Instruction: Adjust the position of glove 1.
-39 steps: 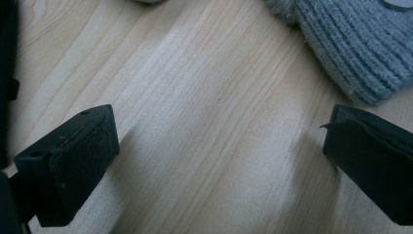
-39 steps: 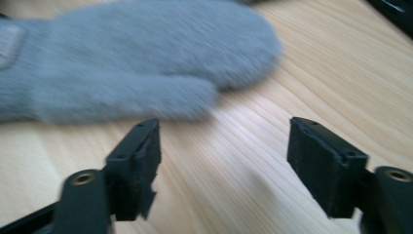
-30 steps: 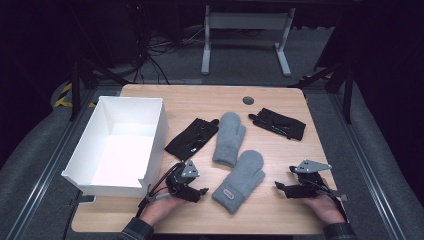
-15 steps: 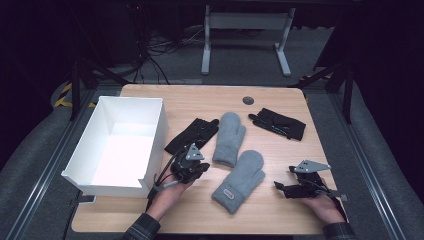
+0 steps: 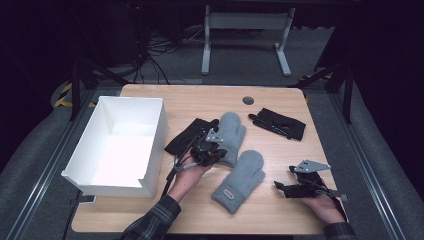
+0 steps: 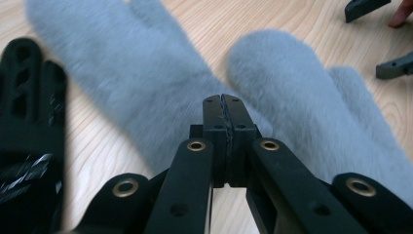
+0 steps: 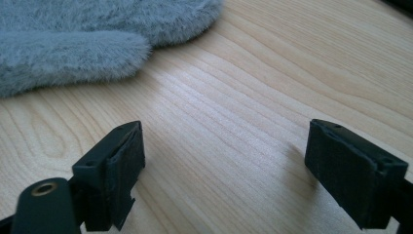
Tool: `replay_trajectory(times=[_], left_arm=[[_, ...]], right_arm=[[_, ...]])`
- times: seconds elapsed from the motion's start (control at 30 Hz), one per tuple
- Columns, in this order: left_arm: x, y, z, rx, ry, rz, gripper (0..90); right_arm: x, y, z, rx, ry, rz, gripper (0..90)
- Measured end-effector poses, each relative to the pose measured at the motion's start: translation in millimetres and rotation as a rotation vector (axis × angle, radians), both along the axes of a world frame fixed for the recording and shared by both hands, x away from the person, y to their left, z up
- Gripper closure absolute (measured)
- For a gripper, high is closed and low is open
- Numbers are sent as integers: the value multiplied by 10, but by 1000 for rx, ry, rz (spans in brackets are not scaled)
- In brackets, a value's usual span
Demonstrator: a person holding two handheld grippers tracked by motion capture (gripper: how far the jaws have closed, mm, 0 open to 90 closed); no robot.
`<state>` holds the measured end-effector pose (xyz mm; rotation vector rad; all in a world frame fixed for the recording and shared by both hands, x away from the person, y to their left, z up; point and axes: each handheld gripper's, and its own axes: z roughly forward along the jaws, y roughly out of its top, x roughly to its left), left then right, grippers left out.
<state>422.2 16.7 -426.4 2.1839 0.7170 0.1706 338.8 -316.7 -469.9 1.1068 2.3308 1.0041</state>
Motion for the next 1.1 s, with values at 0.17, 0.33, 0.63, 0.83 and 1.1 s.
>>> replay_trajectory(times=[0.17,0.33,0.63,0.83,1.1], left_arm=[[83,-116,-118,23,21,-11,900],[84,-107,-168,44,33,-15,900],[11,10,-160,67,39,-21,900],[-76,139,-136,97,38,-22,900],[-194,341,-132,107,44,-1,900]], right_arm=[[1,-1,1,0,0,0,152],[2,-2,0,-1,-1,-3,153],[2,-2,0,0,-1,-4,152],[2,-2,0,0,-1,-4,153],[2,-2,0,0,-1,-4,152]])
